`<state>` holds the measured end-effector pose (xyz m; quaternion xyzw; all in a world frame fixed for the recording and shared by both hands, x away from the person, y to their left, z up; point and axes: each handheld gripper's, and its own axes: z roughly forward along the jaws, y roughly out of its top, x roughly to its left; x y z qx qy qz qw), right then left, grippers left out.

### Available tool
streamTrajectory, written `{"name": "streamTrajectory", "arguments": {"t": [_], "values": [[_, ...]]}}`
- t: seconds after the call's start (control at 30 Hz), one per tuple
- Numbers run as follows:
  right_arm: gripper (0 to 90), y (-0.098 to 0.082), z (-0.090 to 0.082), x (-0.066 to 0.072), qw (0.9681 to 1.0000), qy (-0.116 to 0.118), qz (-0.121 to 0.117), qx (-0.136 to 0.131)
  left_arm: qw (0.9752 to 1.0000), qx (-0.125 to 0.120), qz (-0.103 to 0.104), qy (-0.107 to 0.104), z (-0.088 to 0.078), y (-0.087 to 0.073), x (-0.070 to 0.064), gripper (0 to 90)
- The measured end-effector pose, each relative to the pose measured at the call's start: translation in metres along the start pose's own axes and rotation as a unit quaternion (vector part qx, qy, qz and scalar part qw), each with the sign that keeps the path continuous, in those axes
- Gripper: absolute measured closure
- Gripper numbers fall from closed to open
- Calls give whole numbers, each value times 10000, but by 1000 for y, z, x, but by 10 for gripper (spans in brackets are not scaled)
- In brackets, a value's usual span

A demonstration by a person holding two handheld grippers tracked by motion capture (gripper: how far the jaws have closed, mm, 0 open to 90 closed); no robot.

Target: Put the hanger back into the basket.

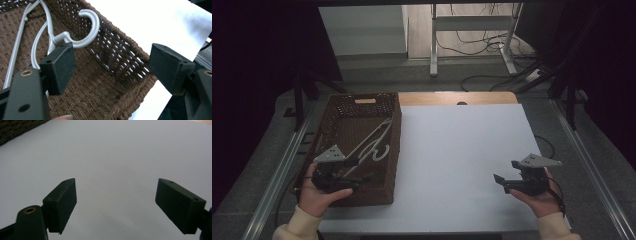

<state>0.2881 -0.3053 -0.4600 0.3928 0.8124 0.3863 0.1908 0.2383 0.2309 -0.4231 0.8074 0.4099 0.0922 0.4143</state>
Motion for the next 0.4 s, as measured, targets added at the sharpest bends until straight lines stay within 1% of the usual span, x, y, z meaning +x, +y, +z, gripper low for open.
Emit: {"name": "streamTrajectory", "arguments": {"t": [0.17,0.4], "values": [[172,1,-1,1,10000,3,-35,-34,10000,13,9,28,0,-2,0,212],[173,2,-5,1,9998,-14,-68,-173,10000,-61,-24,73,-3,-2,0,209]]}}
